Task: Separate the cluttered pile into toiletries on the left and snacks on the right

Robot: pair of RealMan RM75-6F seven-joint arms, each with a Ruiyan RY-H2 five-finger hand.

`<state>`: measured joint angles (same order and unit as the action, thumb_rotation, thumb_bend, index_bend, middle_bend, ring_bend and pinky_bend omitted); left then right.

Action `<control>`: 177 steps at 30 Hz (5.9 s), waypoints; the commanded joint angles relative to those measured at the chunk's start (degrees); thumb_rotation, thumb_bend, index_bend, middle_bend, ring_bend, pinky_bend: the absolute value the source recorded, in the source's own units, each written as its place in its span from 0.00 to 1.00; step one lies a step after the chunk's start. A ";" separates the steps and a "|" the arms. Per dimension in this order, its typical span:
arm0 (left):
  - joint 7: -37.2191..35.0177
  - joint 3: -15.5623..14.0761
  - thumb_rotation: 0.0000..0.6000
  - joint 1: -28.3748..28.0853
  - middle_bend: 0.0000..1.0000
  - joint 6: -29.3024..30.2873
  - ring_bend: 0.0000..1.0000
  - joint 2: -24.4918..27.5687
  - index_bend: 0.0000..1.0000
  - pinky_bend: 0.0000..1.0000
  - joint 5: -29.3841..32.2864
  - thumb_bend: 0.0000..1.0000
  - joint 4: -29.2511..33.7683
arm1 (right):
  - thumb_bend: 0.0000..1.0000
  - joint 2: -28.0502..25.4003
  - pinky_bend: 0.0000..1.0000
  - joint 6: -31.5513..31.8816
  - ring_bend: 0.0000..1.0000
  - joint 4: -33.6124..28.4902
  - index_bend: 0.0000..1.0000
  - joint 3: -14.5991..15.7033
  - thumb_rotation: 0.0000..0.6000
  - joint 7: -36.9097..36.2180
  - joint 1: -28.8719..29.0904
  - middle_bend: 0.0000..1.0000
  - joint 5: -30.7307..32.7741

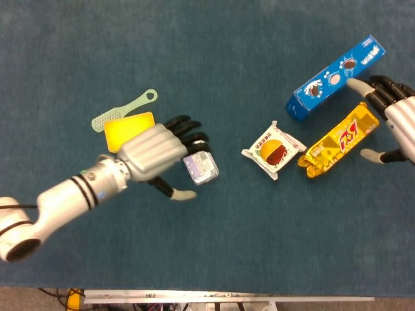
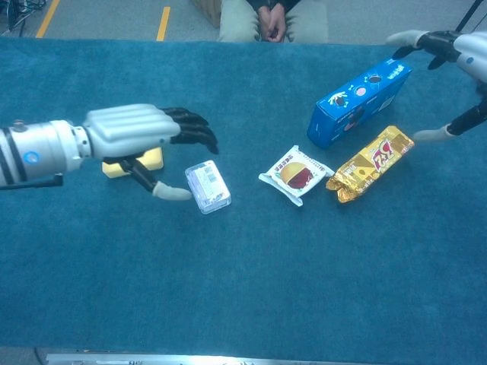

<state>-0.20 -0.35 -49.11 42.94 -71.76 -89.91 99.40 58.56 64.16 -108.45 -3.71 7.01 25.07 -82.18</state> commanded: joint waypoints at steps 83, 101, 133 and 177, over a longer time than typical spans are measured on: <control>10.84 -7.58 0.41 2.70 0.10 -0.03 0.02 -5.29 0.17 0.04 -4.55 0.19 0.04 | 0.00 -0.95 0.25 0.26 0.12 0.78 0.08 0.43 1.00 -2.23 -1.74 0.20 0.09; 9.98 -9.68 0.40 3.48 0.10 0.82 0.02 -6.80 0.17 0.04 -6.27 0.18 -6.99 | 0.00 -1.38 0.25 0.48 0.12 -0.62 0.08 0.32 1.00 -1.36 -2.18 0.20 0.60; 7.76 -7.50 0.41 8.29 0.10 6.37 0.02 7.25 0.17 0.04 2.33 0.18 -1.55 | 0.00 2.46 0.26 -9.53 0.12 4.49 0.08 -3.42 1.00 9.44 6.52 0.20 8.07; -1.34 -3.82 0.41 19.78 0.09 17.22 0.02 16.19 0.17 0.04 3.84 0.18 2.28 | 0.00 24.36 0.24 -19.22 0.52 29.88 0.53 -0.53 1.00 35.22 28.26 0.51 33.30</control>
<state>-1.53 -4.18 -29.34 60.15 -55.58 -86.06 101.67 82.48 44.45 -78.72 -4.16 42.05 53.15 -49.08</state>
